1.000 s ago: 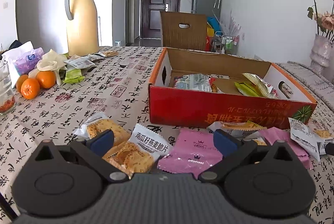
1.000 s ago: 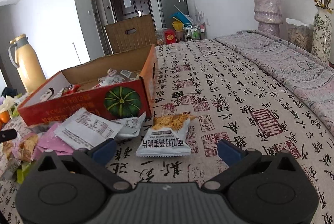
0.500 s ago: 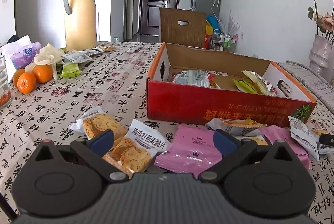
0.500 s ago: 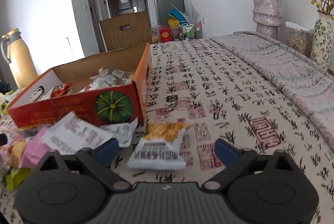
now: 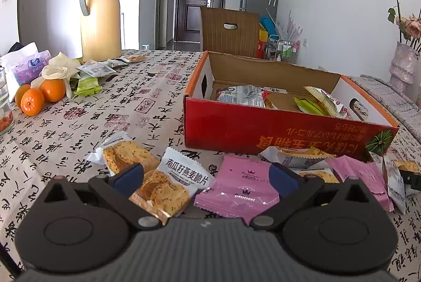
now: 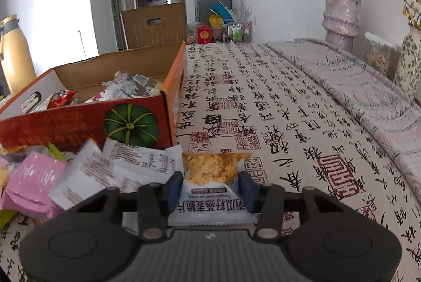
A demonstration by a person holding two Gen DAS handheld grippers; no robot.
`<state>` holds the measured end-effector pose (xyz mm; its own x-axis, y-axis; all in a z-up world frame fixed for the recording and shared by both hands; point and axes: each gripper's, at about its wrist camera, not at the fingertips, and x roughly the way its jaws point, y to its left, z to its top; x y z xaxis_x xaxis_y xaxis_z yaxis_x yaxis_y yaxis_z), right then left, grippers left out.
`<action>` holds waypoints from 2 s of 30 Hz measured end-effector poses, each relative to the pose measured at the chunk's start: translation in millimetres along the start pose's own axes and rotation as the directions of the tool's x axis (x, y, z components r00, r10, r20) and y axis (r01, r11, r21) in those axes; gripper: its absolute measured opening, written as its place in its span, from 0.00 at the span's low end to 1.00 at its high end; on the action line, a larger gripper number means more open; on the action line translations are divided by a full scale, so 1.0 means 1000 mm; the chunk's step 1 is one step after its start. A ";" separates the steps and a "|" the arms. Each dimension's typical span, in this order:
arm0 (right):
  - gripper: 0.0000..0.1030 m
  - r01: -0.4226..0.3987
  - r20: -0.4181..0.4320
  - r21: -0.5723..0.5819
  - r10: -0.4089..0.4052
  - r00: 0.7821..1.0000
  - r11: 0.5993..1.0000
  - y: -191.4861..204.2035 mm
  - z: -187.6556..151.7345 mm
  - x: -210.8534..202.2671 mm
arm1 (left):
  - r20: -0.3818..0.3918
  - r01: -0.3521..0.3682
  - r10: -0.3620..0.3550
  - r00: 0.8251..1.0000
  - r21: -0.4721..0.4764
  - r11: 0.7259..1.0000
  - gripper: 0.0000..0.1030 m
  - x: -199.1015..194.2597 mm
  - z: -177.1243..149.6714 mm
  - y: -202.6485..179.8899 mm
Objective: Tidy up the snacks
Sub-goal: 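Grasp a white cracker packet with the right tool while the left tool grasps another cracker packet, then lift both cracker packets and carry them over the cardboard box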
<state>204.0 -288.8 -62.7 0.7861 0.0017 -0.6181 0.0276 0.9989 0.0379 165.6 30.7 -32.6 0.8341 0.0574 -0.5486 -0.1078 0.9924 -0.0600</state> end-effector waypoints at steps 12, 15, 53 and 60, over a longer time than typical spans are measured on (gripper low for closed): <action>0.39 -0.014 0.099 0.062 0.008 0.995 0.998 -0.013 -0.002 -0.027 | -0.038 -0.065 0.064 0.997 -0.007 0.998 1.00 -0.006 0.022 0.024; 0.39 -0.012 0.108 0.073 0.004 0.994 0.997 -0.017 -0.002 -0.030 | -0.058 -0.116 0.116 0.992 0.000 0.993 1.00 0.000 0.034 0.037; 0.40 -0.006 0.127 0.072 -0.003 0.992 0.997 -0.001 -0.012 -0.061 | -0.268 -0.220 0.201 0.942 -0.043 0.975 0.71 0.047 0.062 0.067; 0.40 -0.021 0.124 0.068 0.013 0.992 0.997 0.000 -0.015 -0.063 | -0.296 -0.197 0.181 0.938 -0.026 0.980 0.83 0.040 0.054 0.061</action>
<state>145.3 -287.8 -35.4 0.8571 0.0087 -0.5151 0.0528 0.9931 0.1046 221.6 99.4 -13.0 0.6030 0.2012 -0.7720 -0.2843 0.9583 0.0277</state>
